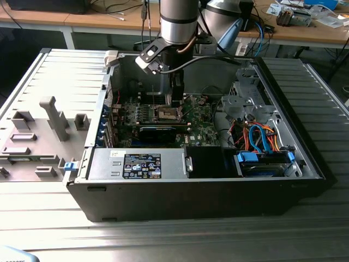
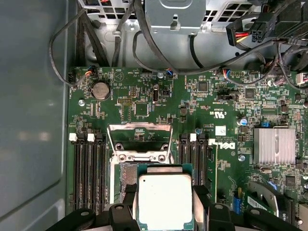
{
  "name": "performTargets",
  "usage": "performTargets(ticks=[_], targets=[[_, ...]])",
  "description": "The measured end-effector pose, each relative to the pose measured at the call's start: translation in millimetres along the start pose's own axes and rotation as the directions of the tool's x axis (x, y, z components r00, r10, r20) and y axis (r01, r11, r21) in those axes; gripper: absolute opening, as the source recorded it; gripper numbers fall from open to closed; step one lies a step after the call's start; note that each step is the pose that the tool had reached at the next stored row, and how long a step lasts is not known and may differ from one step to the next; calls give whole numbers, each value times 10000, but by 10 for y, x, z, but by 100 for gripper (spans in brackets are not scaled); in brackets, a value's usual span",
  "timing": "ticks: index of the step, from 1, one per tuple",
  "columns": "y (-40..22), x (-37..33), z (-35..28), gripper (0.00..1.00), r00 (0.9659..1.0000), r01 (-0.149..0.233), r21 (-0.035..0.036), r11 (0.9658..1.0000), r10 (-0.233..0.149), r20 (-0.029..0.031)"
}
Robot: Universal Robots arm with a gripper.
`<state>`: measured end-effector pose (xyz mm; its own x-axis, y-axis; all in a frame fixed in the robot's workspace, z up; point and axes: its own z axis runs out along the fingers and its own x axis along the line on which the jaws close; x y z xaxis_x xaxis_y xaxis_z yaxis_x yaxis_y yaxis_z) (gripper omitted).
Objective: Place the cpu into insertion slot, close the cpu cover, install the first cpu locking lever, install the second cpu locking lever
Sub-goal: 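Place the cpu into insertion slot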
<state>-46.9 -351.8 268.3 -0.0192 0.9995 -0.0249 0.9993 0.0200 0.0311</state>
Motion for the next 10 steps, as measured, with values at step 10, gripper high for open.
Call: performTargets(ticks=[10], targets=[[-4,2,21,54,10000,3,0,10000,-3,0]])
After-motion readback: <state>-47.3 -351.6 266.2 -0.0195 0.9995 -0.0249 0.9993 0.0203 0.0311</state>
